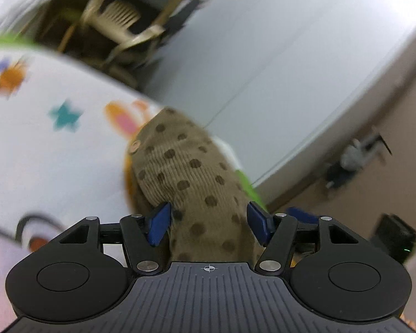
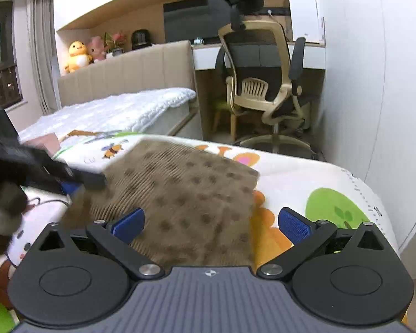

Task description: Fold clothes

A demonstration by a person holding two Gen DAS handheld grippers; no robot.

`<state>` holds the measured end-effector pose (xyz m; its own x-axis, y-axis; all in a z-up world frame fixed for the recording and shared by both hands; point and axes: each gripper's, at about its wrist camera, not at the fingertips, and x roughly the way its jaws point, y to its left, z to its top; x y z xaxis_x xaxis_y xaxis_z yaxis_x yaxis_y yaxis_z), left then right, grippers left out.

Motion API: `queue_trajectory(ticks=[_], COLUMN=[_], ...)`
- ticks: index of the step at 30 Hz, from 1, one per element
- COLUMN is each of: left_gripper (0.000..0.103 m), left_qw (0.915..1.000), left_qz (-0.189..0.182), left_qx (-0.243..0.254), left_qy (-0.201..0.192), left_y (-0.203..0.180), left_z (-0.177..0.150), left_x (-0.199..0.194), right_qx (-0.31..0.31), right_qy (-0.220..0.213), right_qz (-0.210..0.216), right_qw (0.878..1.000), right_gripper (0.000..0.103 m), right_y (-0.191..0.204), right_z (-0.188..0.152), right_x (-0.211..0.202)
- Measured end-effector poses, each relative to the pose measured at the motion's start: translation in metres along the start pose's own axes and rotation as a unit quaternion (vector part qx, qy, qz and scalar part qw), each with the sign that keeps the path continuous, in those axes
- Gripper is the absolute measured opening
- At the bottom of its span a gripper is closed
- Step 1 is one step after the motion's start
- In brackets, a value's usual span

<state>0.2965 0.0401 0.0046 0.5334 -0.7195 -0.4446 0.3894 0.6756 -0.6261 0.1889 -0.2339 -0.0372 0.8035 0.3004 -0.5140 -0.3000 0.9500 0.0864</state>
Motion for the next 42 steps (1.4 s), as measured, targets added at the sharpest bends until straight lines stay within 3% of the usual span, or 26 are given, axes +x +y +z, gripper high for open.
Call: queue_trajectory(ticks=[4,7,9,11,14,17,20,24,27,30,32,37,42], left_gripper=[0.079,0.080,0.086,0.087,0.090,0.091,0.091,0.091,0.088,0.091,0.093,0.093,0.096], left_qw=[0.9999,0.9982,0.9962,0.9962,0.9948,0.9931,0.9923,0.9913,0.9951,0.9985,0.9975,0.9959,0.9978], left_qz=[0.013,0.042,0.063,0.066,0.095,0.111,0.118,0.124,0.094,0.045,0.039,0.016,-0.017], left_qx=[-0.001,-0.035,-0.050,-0.046,-0.014,0.004,0.011,0.019,0.020,-0.029,-0.050,-0.084,-0.064], left_qy=[0.009,0.027,0.034,0.032,0.034,0.036,0.036,0.041,0.025,-0.014,-0.030,0.027,0.008], left_y=[0.001,0.024,0.036,0.041,0.032,0.027,0.024,0.021,0.021,0.032,0.042,0.054,0.029], left_z=[-0.007,-0.021,-0.028,-0.030,-0.030,-0.033,-0.036,-0.037,-0.033,-0.014,0.001,0.020,0.028], left_x=[0.002,0.003,0.001,-0.003,-0.003,-0.002,-0.002,-0.003,-0.011,-0.017,-0.010,0.049,0.053], right_qx=[-0.041,-0.045,-0.062,-0.086,-0.070,-0.061,-0.061,-0.080,-0.046,-0.051,-0.050,-0.035,-0.027], right_qy=[0.036,0.057,0.059,0.048,0.006,-0.029,0.002,0.048,0.042,0.040,0.040,0.032,0.029], right_qz=[-0.024,0.010,0.038,0.055,0.066,0.027,0.010,-0.022,-0.015,-0.017,-0.018,-0.017,-0.025], right_qw=[0.998,0.997,0.996,0.994,0.995,0.997,0.998,0.995,0.998,0.998,0.998,0.999,0.999], right_gripper=[0.103,0.103,0.103,0.103,0.103,0.103,0.103,0.103,0.103,0.103,0.103,0.103,0.103], right_y=[0.014,0.027,0.038,0.046,0.039,0.032,0.027,0.030,0.024,0.021,0.019,0.014,0.013], right_z=[-0.019,-0.030,-0.033,-0.029,-0.007,0.015,0.025,0.010,0.002,-0.004,-0.006,-0.015,-0.019], right_x=[0.022,0.028,0.026,0.018,0.003,0.004,0.036,0.083,0.080,0.077,0.075,0.073,0.072])
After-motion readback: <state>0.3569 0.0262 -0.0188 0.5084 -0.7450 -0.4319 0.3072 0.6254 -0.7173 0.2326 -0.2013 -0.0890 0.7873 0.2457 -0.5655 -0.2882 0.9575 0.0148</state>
